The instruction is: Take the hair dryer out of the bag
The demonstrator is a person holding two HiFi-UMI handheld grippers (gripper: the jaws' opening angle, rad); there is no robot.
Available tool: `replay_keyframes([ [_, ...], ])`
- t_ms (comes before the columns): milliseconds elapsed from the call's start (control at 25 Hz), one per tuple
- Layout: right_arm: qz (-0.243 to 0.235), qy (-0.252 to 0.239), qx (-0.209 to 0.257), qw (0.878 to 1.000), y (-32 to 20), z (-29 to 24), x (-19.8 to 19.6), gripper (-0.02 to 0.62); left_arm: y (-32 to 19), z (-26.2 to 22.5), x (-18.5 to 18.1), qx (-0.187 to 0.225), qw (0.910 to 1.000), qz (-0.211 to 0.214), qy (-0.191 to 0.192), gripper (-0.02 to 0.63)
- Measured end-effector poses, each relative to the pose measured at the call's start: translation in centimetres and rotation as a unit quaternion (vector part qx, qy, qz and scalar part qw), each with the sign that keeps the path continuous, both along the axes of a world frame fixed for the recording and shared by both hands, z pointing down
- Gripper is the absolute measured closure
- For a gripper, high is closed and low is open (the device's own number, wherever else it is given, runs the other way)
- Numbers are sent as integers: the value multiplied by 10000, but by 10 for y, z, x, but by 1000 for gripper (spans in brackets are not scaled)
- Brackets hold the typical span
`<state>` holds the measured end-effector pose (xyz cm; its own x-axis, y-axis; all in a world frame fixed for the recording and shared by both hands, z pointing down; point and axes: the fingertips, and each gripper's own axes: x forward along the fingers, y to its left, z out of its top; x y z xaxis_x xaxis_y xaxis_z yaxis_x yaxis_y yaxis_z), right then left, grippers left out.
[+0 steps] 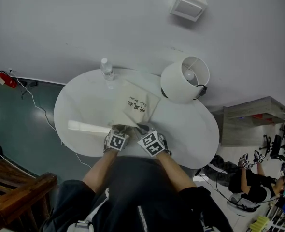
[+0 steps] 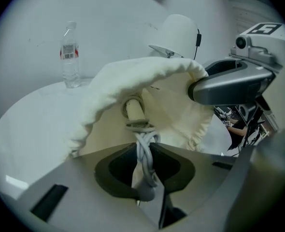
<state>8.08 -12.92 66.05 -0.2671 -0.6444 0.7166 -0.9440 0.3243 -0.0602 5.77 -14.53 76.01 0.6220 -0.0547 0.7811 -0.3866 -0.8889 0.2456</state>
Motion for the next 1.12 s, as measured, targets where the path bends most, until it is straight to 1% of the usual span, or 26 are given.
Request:
replay_keyframes([
  [240, 6, 9, 52, 10000, -1, 0, -1, 552, 8, -1, -8, -14, 10000, -22, 23, 518],
  [720, 51, -11, -43, 10000, 5, 9, 2, 554, 24, -2, -27, -20, 10000, -81, -2, 518],
  [1120, 129, -131, -37, 9998, 6, 10, 2, 552, 39, -3, -46, -81, 9999, -123, 33, 518],
])
